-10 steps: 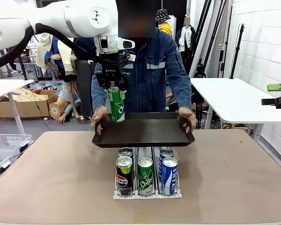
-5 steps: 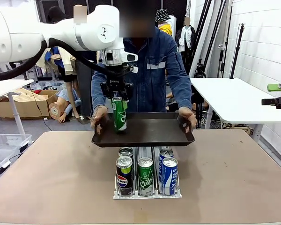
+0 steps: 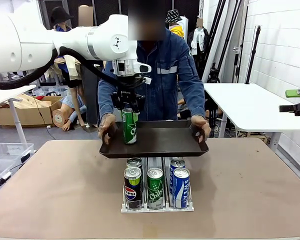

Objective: Retrieve and hand over the desired beverage to the person.
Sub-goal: Place the picked can on the Handle tray extended by the person.

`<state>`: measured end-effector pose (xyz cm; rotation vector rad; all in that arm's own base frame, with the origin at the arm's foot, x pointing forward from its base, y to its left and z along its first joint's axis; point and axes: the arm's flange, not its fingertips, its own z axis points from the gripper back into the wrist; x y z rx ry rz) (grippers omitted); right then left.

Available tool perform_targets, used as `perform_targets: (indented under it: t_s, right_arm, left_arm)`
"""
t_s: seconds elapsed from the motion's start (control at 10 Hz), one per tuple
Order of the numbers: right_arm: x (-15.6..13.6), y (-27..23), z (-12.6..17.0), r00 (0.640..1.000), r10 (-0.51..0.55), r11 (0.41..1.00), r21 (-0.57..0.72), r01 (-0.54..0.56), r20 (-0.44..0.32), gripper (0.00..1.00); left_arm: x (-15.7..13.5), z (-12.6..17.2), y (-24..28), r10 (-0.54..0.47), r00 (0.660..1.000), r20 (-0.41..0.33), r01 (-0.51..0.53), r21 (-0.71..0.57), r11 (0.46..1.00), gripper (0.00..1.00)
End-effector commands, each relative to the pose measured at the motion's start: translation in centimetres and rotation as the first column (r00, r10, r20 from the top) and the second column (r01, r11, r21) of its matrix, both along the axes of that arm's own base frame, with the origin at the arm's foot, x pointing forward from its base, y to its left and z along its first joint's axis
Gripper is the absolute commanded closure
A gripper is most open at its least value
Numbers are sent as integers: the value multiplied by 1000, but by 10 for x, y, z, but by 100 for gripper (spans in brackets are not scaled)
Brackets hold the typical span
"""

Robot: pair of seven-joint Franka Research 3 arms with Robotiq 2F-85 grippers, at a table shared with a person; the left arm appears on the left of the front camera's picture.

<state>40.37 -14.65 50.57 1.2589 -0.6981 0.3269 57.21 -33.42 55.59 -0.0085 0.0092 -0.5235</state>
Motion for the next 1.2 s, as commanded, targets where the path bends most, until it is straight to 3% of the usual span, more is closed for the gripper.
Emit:
perform_targets:
  t_s: [0.0,0.2,0.3,0.7,0.8,1.1]
  right_arm:
    - [0,0,1,1000,6,1000,13,-6,6,0]
    - [0,0,1,1000,6,1000,13,-6,6,0]
    - [0,0,1,1000,6,1000,13,-6,6,0]
    - [0,0,1,1000,6,1000,13,-6,6,0]
    - [0,0,1,1000,6,1000,13,-6,6,0]
    - [0,0,1,1000,6,1000,13,-6,6,0]
  left_arm:
    - [1,0,-1,-23,1000,16,23,8,1000,100]
    - [0,7,1,-17,1000,24,17,6,1000,100]
    - [1,9,1,-20,1000,14,19,6,1000,87]
    - [-1,18,8,-13,1000,25,13,-2,1000,7]
    - [-3,23,9,-10,999,37,10,0,1000,0]
    - [-16,47,12,-22,997,78,22,-2,1000,0]
